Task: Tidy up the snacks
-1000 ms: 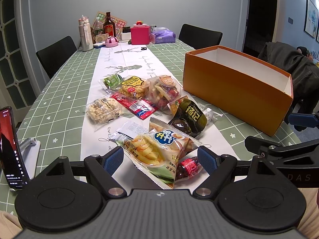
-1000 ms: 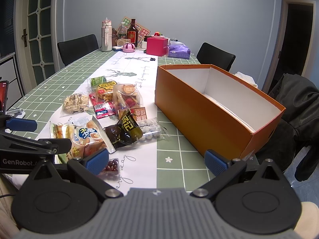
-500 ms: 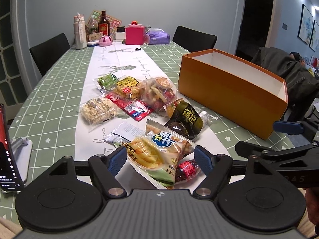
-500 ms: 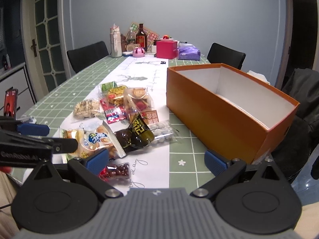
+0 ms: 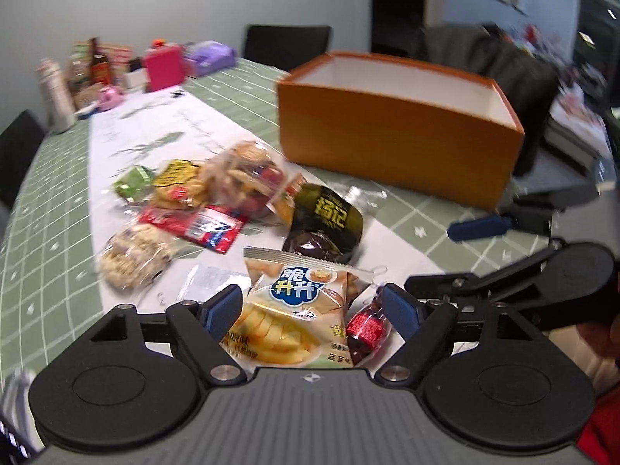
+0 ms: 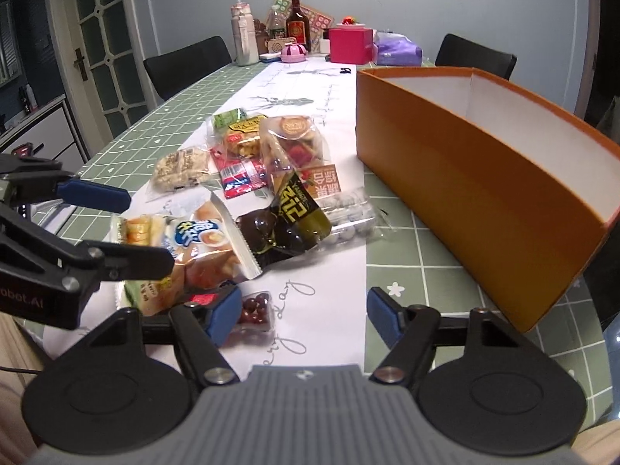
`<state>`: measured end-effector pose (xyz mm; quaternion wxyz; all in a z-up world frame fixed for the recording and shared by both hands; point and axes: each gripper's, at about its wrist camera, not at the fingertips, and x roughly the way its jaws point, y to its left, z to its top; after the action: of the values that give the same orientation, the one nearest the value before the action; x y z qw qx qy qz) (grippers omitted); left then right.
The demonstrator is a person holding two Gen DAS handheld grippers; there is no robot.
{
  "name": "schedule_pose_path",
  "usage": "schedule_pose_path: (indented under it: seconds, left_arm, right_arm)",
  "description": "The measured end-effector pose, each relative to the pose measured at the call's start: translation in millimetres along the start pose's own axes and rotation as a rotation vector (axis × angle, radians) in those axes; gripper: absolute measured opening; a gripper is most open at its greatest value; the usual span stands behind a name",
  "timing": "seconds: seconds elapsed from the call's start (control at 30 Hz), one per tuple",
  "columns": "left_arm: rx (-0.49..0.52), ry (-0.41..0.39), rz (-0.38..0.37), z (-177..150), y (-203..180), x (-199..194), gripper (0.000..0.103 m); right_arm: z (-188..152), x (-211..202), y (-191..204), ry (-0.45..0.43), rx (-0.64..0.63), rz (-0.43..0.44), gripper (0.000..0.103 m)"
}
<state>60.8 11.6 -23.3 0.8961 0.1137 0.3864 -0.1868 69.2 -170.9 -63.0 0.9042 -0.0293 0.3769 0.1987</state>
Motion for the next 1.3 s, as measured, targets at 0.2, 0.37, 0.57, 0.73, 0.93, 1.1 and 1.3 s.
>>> schedule_pose_path:
  seconds: [0.2,0.37,0.57,0.73,0.93,1.1,1.3]
  left_arm:
    - [0.083,0.105,-0.02,1,6,29,0.096]
    - [0.012,0.161,-0.054,-2,21,44,0.096]
    - [-0.072,0.146,-0.053,-5,27,46,0.087]
    - [-0.143,0.099,0.0,-5,28,35,0.081]
    - [-0.195,0.03,0.066,-8,28,15,0.08]
    - [-0.218,0.017,0.092,-14,31,12,0.08]
    - [-0.291,0.016,0.109,-23,43,15,0.08]
  right_arm:
    - [0,11,-4,0.022,0.009,0.015,0.07]
    - [-3,17,-5,0.036,0.013,0.019,0.07]
    - [-3,20,-5,0.042,0.017,0.01,0.07]
    - [1,11,-5,0.052,0.08,0.052,0.07]
    - [1,10,6,0.132,0.138,0.165,0.059]
    - [-1,25,10,0.201,0.223,0.217,0.058]
    - [10,40,7,0.204,0.326,0.169,0.055]
